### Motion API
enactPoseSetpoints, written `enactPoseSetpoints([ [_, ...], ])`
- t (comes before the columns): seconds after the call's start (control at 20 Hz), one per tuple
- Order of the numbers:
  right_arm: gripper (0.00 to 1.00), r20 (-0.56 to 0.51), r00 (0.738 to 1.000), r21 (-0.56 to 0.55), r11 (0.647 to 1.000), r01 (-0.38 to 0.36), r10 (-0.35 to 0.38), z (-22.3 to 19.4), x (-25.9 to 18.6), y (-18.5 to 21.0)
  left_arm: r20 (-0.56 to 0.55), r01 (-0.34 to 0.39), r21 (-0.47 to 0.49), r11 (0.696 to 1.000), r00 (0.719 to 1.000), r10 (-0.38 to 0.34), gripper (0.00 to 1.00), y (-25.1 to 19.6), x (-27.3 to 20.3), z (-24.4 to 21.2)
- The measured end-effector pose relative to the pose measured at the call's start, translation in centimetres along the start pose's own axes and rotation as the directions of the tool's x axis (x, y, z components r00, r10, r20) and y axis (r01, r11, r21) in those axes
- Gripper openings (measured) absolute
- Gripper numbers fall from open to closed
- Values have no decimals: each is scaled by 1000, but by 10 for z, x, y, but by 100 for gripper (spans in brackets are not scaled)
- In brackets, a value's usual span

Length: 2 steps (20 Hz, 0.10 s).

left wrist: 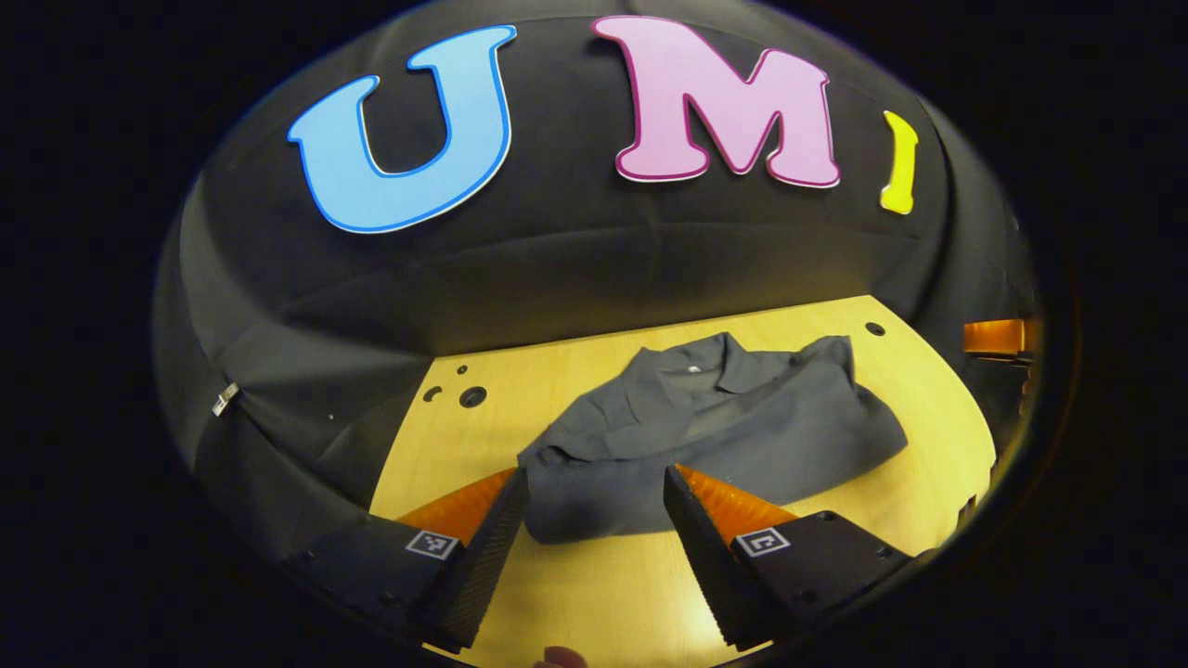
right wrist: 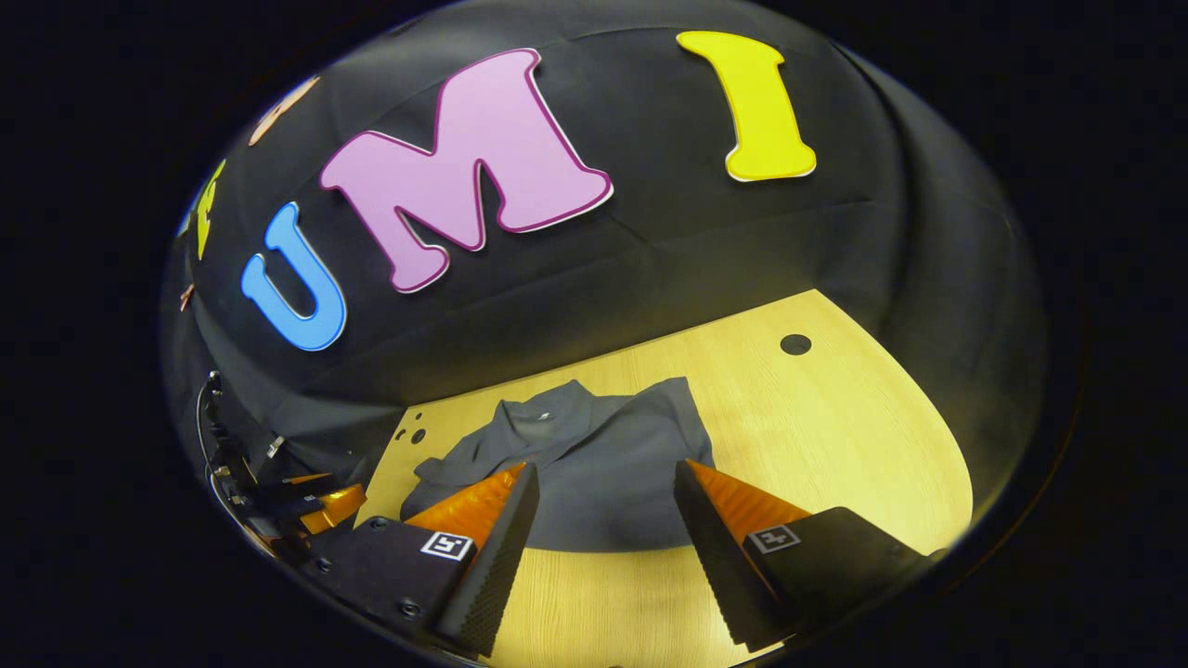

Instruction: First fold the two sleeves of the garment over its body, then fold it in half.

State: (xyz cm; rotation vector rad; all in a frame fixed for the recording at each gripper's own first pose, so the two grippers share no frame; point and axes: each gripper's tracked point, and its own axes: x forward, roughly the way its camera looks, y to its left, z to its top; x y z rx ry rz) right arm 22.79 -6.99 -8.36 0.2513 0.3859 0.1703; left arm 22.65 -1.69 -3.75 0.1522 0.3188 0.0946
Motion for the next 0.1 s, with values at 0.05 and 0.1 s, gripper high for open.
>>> enactPoseSetpoints([
  [0.05,92,4,1000,-5,1000,-3,3,-3,-7,5,1,-1,6,1000,1000,1,93,-1,-8,-5],
  [0.1,92,6,1000,-4,1000,-12,12,-7,-13,11,-2,2,5,1000,1000,-2,93,-3,-14,-10],
])
